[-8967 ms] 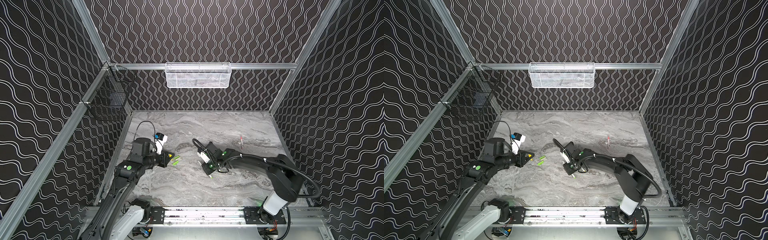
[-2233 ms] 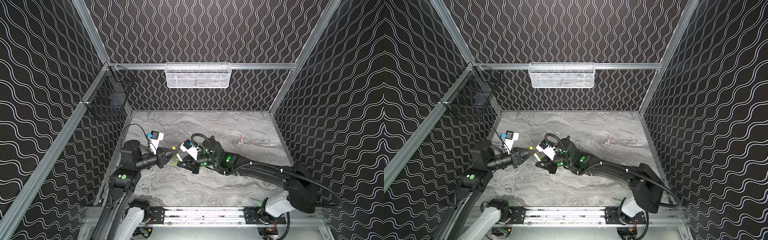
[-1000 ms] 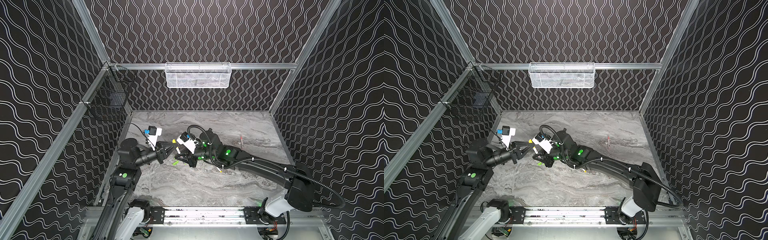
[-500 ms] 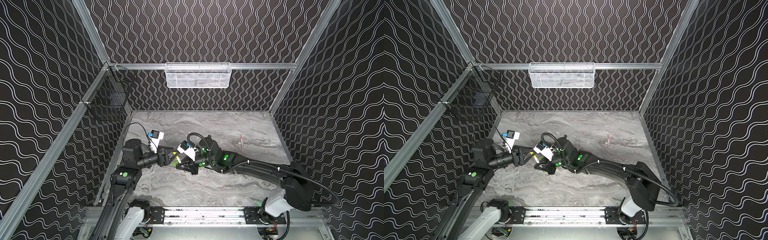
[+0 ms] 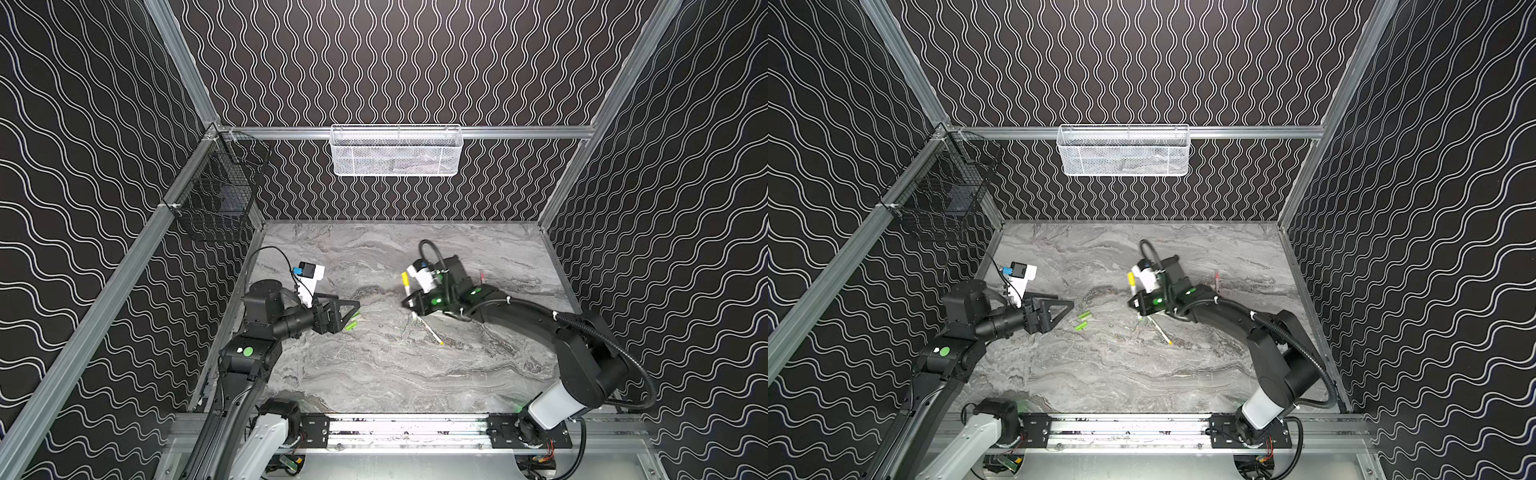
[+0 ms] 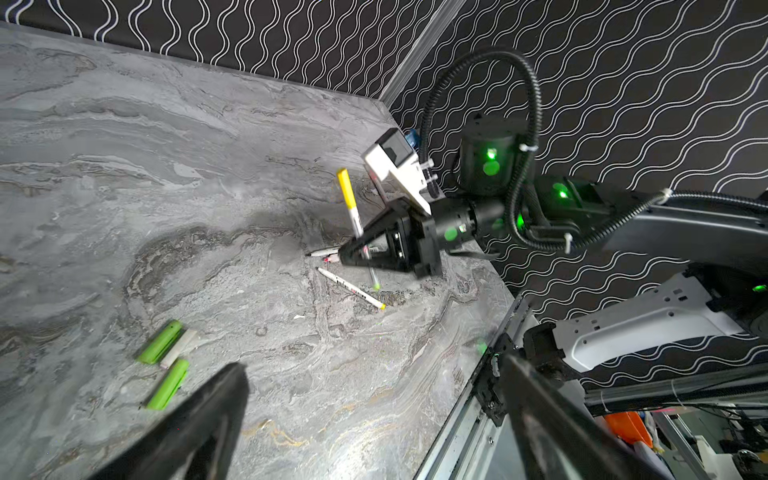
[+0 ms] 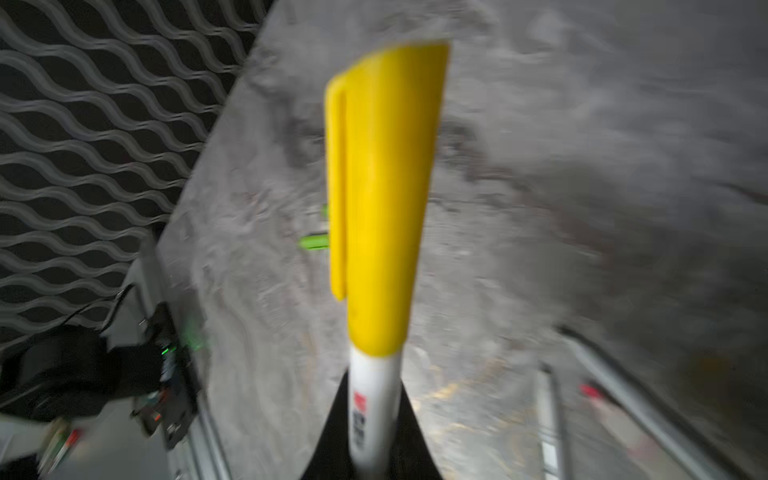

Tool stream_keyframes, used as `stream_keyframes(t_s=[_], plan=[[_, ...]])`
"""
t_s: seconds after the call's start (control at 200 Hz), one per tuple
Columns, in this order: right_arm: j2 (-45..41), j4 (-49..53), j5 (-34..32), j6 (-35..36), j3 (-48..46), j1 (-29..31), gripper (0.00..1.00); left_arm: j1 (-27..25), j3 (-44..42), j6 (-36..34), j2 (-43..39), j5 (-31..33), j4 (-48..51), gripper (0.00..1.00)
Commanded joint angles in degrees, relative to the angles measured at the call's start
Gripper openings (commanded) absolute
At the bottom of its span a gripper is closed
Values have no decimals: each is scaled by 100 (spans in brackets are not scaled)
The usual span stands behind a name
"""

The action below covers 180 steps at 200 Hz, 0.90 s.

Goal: Insert the pens into the pen caps
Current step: 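Open the left gripper off the yellow cap while the right gripper withdraws the marker, then lower the capped white marker beside the pink marker and open the right gripper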

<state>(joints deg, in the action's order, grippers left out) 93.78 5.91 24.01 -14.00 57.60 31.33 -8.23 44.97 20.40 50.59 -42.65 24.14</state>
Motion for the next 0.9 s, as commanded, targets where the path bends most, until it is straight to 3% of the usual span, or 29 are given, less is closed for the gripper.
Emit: stream_keyframes(t_s=[0.0, 0.095, 0.235, 0.546, 0.696, 0.896], plan=[[271, 825, -782, 211, 93, -587, 0, 6, 16, -143, 21, 77, -8, 99], [668, 1113, -1190, 314, 315, -1229, 0, 6, 5, -140, 14, 83, -5, 99], [1166, 1338, -1748, 499, 714, -1647, 0, 7, 17, -151, 26, 45, 7, 99], [2017, 2047, -2927, 622, 1730, -1771, 0, 6, 11, -164, -78, 41, 36, 99], [2146, 2274, -3369, 618, 1887, -1797, 9, 7, 6, -143, -119, 47, 16, 99], [2231, 2488, -3643, 657, 1983, -1858, 13, 6, 4, -151, -97, 18, 20, 99]])
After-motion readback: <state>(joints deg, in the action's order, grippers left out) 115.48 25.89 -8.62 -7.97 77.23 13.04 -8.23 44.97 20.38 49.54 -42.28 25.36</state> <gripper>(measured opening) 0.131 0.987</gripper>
